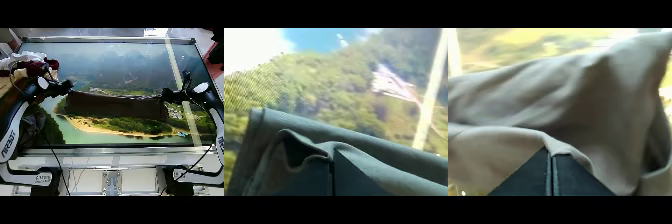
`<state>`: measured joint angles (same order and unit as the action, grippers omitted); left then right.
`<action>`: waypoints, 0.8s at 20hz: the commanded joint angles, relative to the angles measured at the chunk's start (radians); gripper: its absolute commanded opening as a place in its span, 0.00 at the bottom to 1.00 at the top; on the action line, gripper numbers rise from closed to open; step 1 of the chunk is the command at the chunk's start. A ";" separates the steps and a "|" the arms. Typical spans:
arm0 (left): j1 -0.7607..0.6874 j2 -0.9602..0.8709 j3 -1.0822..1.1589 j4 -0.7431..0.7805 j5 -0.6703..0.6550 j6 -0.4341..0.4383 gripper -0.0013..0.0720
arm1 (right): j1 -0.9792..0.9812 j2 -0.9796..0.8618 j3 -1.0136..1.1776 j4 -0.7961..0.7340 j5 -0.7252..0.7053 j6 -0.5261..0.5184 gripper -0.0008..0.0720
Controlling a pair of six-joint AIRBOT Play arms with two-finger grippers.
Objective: Fold the shirts.
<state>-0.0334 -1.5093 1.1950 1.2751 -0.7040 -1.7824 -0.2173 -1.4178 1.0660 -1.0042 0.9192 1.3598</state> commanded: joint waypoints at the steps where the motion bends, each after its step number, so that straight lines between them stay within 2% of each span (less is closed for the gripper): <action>1: -0.010 -0.098 0.039 0.114 -0.004 -0.055 0.02 | 0.007 -0.136 0.012 -0.087 -0.085 0.051 0.05; 6: -0.011 -0.142 0.039 0.138 -0.079 -0.054 0.03 | 0.008 -0.198 0.012 -0.089 -0.135 0.054 0.05; 9: -0.011 -0.149 0.039 0.135 -0.082 -0.055 0.03 | 0.008 -0.200 0.012 -0.088 -0.131 0.053 0.06; 10: -0.011 -0.148 0.041 0.135 -0.084 -0.055 0.12 | 0.007 -0.199 0.013 -0.087 -0.120 0.053 0.06; 11: -0.011 -0.148 0.048 0.134 -0.099 -0.055 0.41 | 0.007 -0.196 0.014 -0.086 -0.108 0.053 0.08; 12: -0.010 -0.148 0.063 0.134 -0.128 -0.055 0.64 | 0.005 -0.189 0.027 -0.088 -0.082 0.038 0.14; 13: -0.010 -0.143 0.083 0.136 -0.163 -0.053 0.70 | 0.005 -0.177 0.052 -0.089 -0.043 0.008 0.26; 15: -0.011 -0.100 0.102 0.135 -0.179 -0.054 0.70 | 0.005 -0.130 0.113 -0.089 0.030 -0.020 0.49; 16: -0.011 -0.062 0.102 0.135 -0.167 -0.054 0.70 | 0.005 -0.095 0.141 -0.097 0.056 -0.031 0.49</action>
<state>-0.0433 -1.6211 1.2785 1.4097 -0.8459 -1.8355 -0.2127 -1.5673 1.1450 -1.0996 0.8822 1.3716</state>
